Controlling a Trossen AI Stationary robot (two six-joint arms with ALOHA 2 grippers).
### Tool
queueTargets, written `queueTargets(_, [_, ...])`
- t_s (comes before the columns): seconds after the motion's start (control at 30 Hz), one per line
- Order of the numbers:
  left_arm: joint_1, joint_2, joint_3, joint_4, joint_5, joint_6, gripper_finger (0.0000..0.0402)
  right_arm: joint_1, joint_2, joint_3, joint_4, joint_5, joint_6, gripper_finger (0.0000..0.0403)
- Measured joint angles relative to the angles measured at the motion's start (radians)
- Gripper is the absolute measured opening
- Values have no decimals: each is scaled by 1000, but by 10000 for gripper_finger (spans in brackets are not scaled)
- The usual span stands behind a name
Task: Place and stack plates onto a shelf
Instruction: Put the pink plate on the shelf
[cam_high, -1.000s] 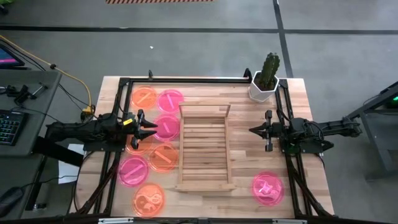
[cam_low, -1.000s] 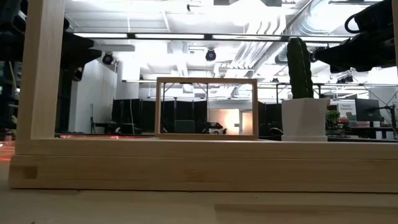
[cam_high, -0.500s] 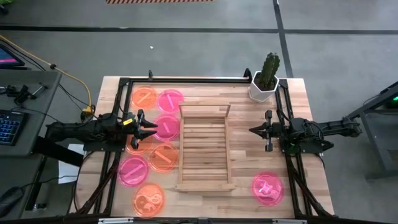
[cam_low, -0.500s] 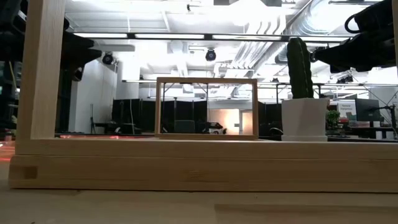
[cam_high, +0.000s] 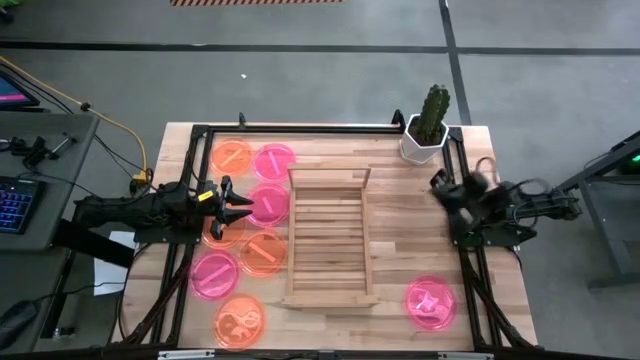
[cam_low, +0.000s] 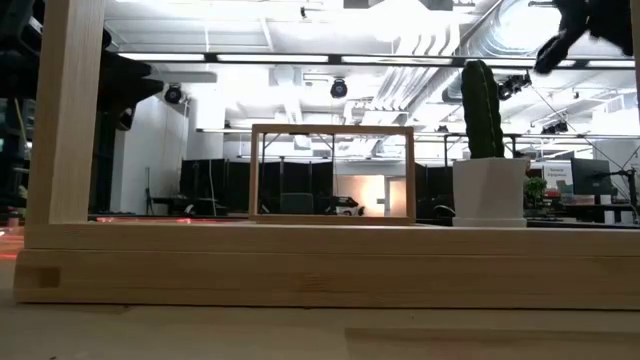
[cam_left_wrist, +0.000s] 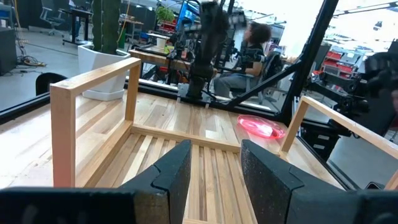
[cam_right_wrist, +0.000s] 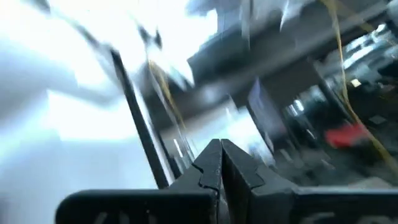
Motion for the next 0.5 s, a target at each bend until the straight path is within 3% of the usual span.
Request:
queueTargets(0.1, [0,0,0,0,0,0,131,-3,0,2,147,140,88,2])
queueTargets(0.2, [0,0,0,0,0,0,131,-11,21,76,77,154,75,2])
queueTargets(0.37, [0,0,0,0,0,0,131,-11,215,361,-430,165,82,2])
queueTargets(0.5, [0,0,0,0,0,0,131,-11,441,600,-1016,7,186,2])
